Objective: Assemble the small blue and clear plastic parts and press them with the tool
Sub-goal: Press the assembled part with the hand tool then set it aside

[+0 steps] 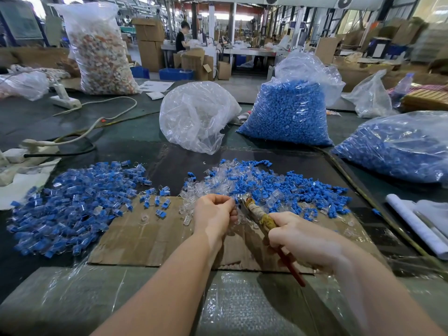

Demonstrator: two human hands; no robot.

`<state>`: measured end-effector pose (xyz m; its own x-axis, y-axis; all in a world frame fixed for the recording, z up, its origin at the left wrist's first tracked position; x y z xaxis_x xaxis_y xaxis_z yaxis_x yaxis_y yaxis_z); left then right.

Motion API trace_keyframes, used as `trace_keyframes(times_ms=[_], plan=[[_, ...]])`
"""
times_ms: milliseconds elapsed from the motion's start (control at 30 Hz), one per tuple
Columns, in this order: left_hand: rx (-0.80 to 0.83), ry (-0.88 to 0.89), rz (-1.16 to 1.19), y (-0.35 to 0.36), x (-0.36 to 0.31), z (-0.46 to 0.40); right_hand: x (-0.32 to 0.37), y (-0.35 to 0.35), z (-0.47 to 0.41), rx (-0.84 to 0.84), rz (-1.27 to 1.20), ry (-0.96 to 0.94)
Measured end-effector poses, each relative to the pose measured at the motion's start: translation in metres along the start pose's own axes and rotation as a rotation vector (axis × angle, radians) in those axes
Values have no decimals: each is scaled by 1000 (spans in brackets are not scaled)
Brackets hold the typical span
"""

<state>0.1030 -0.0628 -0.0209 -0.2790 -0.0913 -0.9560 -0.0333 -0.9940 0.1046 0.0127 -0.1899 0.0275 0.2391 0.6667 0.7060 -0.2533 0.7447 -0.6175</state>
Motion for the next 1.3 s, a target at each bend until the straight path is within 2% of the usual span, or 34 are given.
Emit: trace_keyframes(times_ms=[367, 633, 733, 800, 900, 1067, 1167, 1300], plan=[[5, -31, 15, -1, -2, -3, 5, 0, 1, 13, 23, -6], [1, -8, 15, 0, -1, 0, 6, 0, -4, -98, 182, -21], [-3, -3, 31, 0, -3, 1, 6, 0, -3, -101, 130, -53], [-7, 8, 27, -2, -4, 1, 7, -1, -2, -110, 7, -81], [-43, 86, -89, -13, -8, 3, 1, -7, -4, -200, -102, -72], [-248, 442, -658, -39, -20, 6, -17, -30, -13, -493, 101, -8], [-327, 495, -781, -50, -18, 4, -31, -40, -18, -569, 261, 71], [-392, 509, -860, -58, -16, 1, -43, -49, -22, -640, 357, 134]])
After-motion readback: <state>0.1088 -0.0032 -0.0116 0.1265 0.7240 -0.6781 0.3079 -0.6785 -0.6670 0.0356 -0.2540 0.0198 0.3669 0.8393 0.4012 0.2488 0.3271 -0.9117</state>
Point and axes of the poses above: each hand's wrist, its own z-axis away from the middle knuckle, its own y-axis out of the palm, x = y × z, the point moved 5 cm from there along -z, towards the middle knuckle, and after that the axes turned 4 degrees about -y, right-handed, at the moved point
